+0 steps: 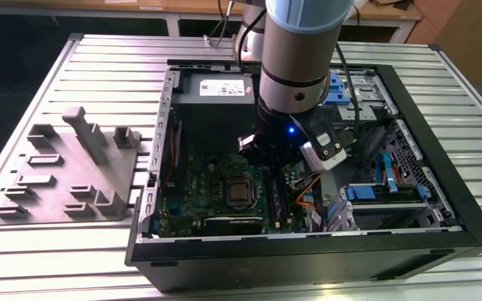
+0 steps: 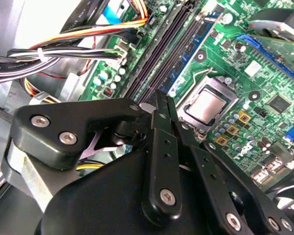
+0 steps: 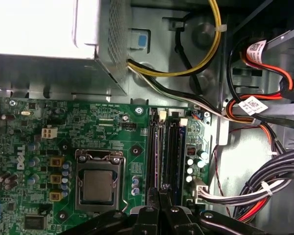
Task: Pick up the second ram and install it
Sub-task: 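Insert the second ram into the second slot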
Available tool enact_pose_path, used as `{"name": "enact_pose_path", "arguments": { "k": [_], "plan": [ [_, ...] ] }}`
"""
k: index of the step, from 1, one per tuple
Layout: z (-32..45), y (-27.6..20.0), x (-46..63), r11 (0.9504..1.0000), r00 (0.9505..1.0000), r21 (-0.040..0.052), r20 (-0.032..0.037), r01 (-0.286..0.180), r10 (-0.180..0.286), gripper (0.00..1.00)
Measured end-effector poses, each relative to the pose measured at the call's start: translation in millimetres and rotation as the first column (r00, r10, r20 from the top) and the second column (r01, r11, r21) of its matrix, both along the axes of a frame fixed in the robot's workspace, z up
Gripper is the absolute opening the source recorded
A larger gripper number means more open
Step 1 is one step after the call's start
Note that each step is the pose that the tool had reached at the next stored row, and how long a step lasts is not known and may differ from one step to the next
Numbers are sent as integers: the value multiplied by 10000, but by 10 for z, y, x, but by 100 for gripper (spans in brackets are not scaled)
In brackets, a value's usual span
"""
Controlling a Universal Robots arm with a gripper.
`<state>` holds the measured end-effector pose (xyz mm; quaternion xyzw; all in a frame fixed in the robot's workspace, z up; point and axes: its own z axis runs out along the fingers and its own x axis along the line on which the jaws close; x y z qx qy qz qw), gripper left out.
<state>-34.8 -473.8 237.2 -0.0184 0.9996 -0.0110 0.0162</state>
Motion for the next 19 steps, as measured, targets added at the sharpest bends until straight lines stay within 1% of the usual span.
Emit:
{"name": "enact_pose_path", "arguments": {
  "k": [9, 19],
  "plan": [
    [-70, -1, 0, 10000, 10000, 33, 0, 0, 0, 12],
    [-94, 6, 0, 10000, 10000, 72, 3, 0, 0, 12]
  ]
}}
